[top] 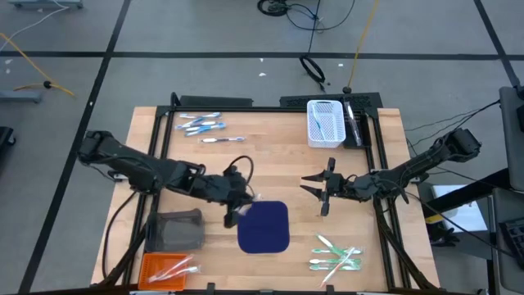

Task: Pick & Place Toothbrushes
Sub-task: Put the orange toothbrush into the orange basket

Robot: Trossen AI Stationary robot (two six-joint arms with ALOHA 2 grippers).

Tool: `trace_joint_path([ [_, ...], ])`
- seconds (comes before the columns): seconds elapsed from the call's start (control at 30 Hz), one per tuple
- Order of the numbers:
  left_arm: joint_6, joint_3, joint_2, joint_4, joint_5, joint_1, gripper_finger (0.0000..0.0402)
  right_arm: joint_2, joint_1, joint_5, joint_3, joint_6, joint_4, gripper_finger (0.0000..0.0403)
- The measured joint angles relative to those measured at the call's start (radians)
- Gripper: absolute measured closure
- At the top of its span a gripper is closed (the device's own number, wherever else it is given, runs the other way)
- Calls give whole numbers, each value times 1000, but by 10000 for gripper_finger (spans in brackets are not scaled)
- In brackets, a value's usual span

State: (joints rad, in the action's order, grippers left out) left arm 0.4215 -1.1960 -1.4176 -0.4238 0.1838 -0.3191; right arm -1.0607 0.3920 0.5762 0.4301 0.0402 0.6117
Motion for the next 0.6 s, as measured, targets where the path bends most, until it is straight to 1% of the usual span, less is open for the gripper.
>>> trace_joint_path([
  [0.07, 73, -2, 18, -45, 0, -17, 399, 0, 0, 0, 0, 0, -5, 290],
  [0.13, 150, 1, 35, -123, 0, -41, 399, 0, 0, 0, 0, 0, -4, 291],
  [0.23, 270, -1, 46, -186, -10, -69, 399, 0, 0, 0, 0, 0, -5, 293],
  [0.3, 356, 0, 47, -243, -44, -88, 399, 0, 0, 0, 0, 0, -8, 292],
  [0.4, 460, 0, 47, -284, -99, -115, 400, 0, 0, 0, 0, 0, -17, 291],
  [0.6, 617, 0, 47, -291, -206, -159, 400, 0, 0, -1, 0, -11, -28, 293],
])
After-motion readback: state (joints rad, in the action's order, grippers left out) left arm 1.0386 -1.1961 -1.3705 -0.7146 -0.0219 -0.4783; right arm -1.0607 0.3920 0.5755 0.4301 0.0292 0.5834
